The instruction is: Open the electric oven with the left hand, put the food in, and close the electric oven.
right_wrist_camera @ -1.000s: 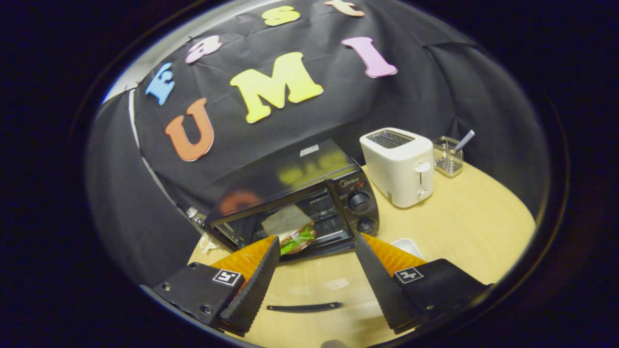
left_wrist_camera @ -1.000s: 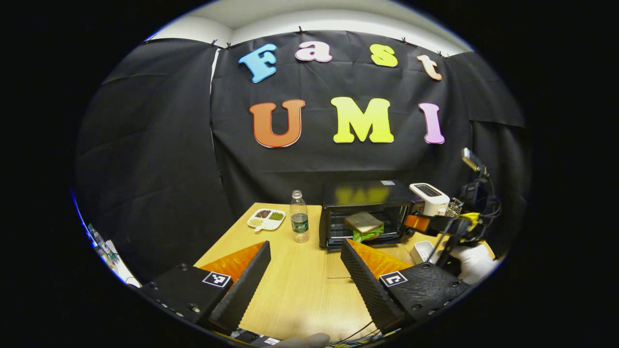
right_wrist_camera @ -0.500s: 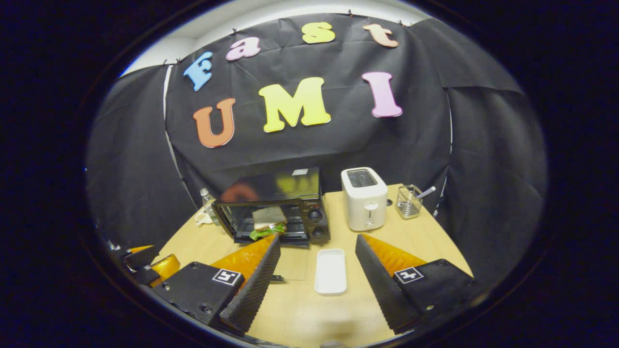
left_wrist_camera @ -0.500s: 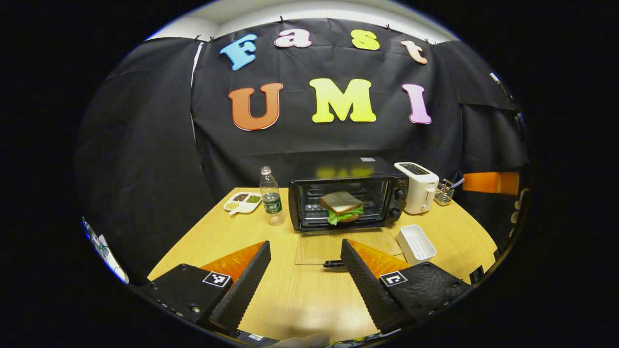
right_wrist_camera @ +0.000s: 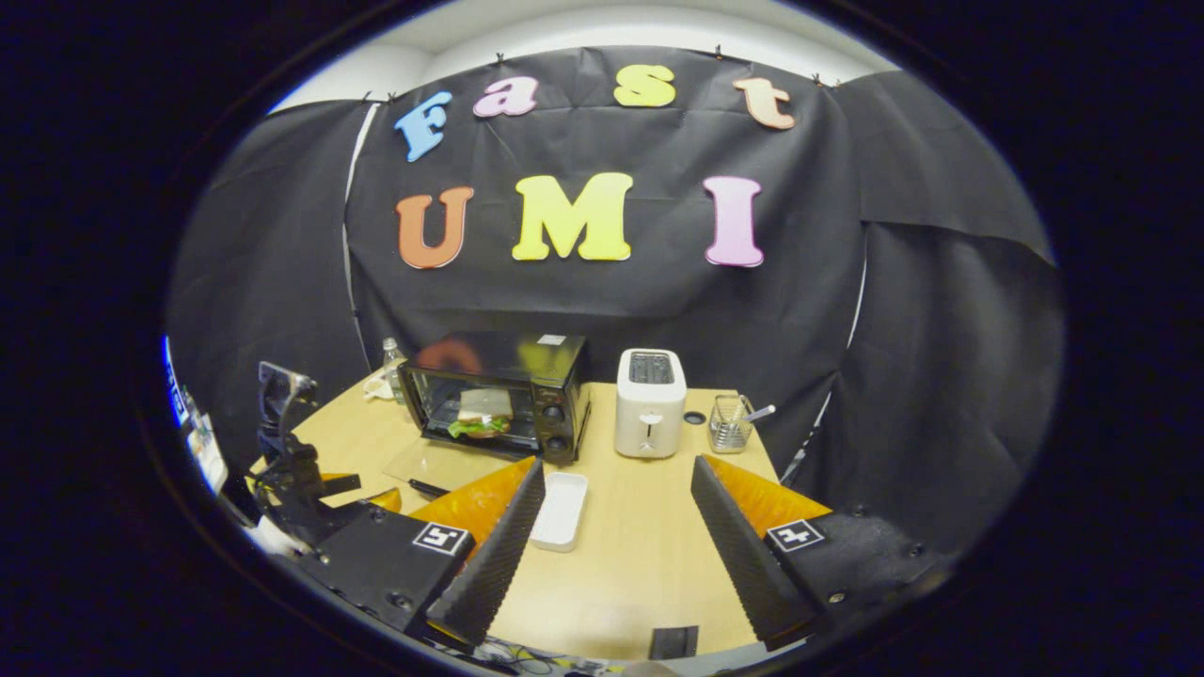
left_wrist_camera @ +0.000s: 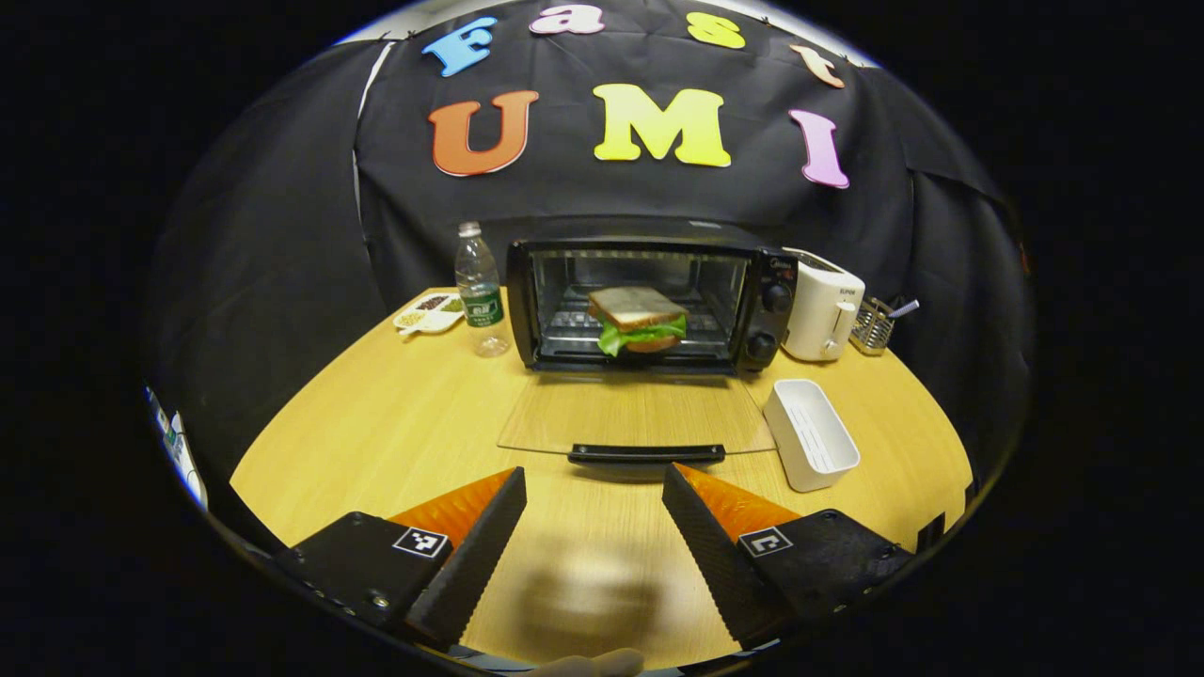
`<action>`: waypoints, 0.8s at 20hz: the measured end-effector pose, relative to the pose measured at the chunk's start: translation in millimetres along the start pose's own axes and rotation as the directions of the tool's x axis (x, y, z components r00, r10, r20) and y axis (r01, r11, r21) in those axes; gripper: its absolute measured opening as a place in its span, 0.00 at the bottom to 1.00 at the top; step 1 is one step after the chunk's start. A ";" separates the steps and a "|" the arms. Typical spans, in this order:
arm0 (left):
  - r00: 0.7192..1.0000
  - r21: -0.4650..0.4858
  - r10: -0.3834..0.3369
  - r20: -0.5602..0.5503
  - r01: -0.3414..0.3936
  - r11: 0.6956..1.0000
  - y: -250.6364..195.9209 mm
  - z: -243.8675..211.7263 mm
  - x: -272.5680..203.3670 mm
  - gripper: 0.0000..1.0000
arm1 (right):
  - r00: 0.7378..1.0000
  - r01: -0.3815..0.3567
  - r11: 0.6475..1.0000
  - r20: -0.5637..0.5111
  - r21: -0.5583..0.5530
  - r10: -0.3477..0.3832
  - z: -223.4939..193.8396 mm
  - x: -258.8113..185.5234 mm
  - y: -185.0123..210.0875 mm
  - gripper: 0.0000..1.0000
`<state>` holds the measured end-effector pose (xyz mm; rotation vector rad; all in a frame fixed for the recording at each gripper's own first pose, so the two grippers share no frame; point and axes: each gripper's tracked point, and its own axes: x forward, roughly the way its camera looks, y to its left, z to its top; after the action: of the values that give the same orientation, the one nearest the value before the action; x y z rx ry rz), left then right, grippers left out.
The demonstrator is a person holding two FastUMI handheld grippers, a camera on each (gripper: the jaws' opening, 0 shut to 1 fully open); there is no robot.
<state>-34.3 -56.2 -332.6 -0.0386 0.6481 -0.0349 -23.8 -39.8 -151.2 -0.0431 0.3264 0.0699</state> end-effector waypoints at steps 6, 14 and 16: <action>0.998 0.004 -0.019 -0.061 0.019 1.000 -18.4 -30.8 37.6 0.96 | 0.999 0.022 1.000 -0.050 0.015 -0.021 -13.2 -1.9 -3.8 1.00; 0.993 0.008 -0.024 -0.119 0.026 1.000 -18.0 -51.9 84.0 0.96 | 0.992 0.092 0.995 -0.094 0.026 -0.089 -24.5 -6.7 -20.1 1.00; 0.993 0.024 -0.039 -0.107 0.042 0.999 -24.2 -49.4 87.9 0.96 | 0.990 0.100 0.994 -0.101 0.033 -0.096 -26.7 -5.6 -20.4 1.00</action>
<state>5.4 -85.5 -423.8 -0.0245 0.7536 -0.0850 -36.1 -61.9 -174.0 -0.0249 0.4248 -0.0360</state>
